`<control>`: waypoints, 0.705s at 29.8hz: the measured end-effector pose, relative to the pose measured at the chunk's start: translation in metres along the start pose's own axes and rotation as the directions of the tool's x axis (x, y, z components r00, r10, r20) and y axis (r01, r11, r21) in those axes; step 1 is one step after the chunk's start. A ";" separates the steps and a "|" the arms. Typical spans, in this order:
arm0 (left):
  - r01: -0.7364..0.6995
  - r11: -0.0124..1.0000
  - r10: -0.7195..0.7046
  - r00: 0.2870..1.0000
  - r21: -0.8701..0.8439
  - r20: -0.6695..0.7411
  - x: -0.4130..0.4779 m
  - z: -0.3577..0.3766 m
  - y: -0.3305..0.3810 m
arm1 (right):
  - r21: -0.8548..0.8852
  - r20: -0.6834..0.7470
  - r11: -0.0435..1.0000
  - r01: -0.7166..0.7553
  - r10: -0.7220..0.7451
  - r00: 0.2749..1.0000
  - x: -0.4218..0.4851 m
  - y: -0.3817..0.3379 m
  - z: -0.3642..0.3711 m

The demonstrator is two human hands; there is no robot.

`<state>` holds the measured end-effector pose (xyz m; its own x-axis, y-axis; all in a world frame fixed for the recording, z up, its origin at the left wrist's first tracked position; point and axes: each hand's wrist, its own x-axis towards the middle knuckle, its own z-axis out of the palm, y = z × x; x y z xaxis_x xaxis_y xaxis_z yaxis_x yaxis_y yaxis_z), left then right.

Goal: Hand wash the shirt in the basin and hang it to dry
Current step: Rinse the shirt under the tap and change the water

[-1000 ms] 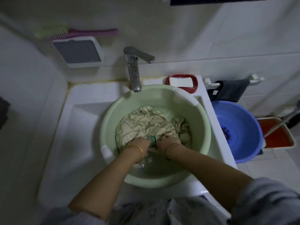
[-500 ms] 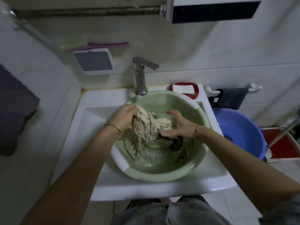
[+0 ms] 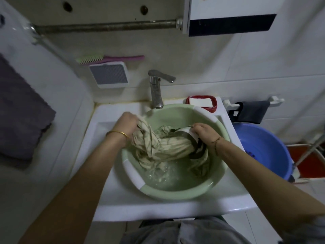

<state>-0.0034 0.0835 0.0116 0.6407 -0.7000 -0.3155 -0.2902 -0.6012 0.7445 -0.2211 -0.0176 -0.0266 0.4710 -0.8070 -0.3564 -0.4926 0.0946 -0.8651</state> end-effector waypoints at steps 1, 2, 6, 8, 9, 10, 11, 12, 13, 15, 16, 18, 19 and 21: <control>-0.029 0.984 0.019 0.998 0.176 0.057 0.003 0.008 -0.009 | 0.093 0.044 0.995 -0.038 0.034 0.998 -0.002 -0.004 0.003; -0.090 0.948 0.049 0.989 0.307 0.141 0.002 0.017 -0.016 | 0.181 0.092 0.981 -0.073 0.057 0.994 -0.004 -0.009 0.007; -0.394 0.886 0.227 0.830 0.246 0.510 -0.008 0.049 -0.030 | 0.286 0.280 0.944 -0.164 0.081 0.956 -0.009 -0.024 0.022; -0.313 0.950 0.250 0.781 0.013 0.572 -0.010 0.061 -0.030 | 0.361 0.384 0.914 -0.183 0.033 0.923 -0.007 -0.028 0.021; -0.286 0.957 0.260 0.783 -0.044 0.565 -0.008 0.063 -0.029 | 0.399 0.432 0.896 -0.193 0.002 0.902 -0.005 -0.030 0.016; -0.296 0.954 0.271 0.791 -0.044 0.548 -0.005 0.063 -0.027 | 0.394 0.467 0.901 -0.181 -0.027 0.884 -0.003 -0.033 0.011; -0.314 0.949 0.283 0.793 -0.036 0.540 0.000 0.059 -0.027 | 0.302 0.486 0.946 -0.118 -0.046 0.873 0.001 -0.033 0.004; -0.326 0.945 0.288 0.792 -0.026 0.538 0.005 0.054 -0.027 | 0.088 0.504 0.996 -0.001 -0.044 0.863 0.007 -0.030 -0.001; -0.303 0.952 0.271 0.792 -0.033 0.547 0.010 0.049 -0.029 | -0.213 0.507 0.967 0.137 -0.011 0.862 0.013 -0.025 -0.003; -0.213 0.974 0.214 0.781 -0.073 0.586 0.020 0.041 -0.033 | -0.653 0.467 0.701 0.287 0.075 0.881 0.026 -0.010 -0.002; -0.177 0.980 0.195 0.780 -0.089 0.595 0.023 0.040 -0.035 | -0.745 0.432 0.599 0.293 0.099 0.896 0.032 -0.003 -0.002; -0.147 0.987 0.160 0.832 -0.067 0.531 0.031 0.043 -0.040 | -0.828 0.357 0.496 0.263 0.105 0.928 0.045 0.006 -0.004; -0.166 0.986 0.145 0.883 0.009 0.446 0.036 0.049 -0.043 | -0.825 0.297 0.523 0.213 0.080 0.952 0.051 0.010 -0.005; -0.231 0.948 0.180 0.956 0.218 0.231 0.046 0.068 -0.052 | -0.722 0.089 0.690 0.055 0.013 0.996 0.068 0.021 0.001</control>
<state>-0.0067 0.0560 -0.0813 0.3966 -0.8663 -0.3036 -0.5778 -0.4926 0.6508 -0.1990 -0.0701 -0.0696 0.5278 -0.7504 -0.3980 -0.8419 -0.4003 -0.3618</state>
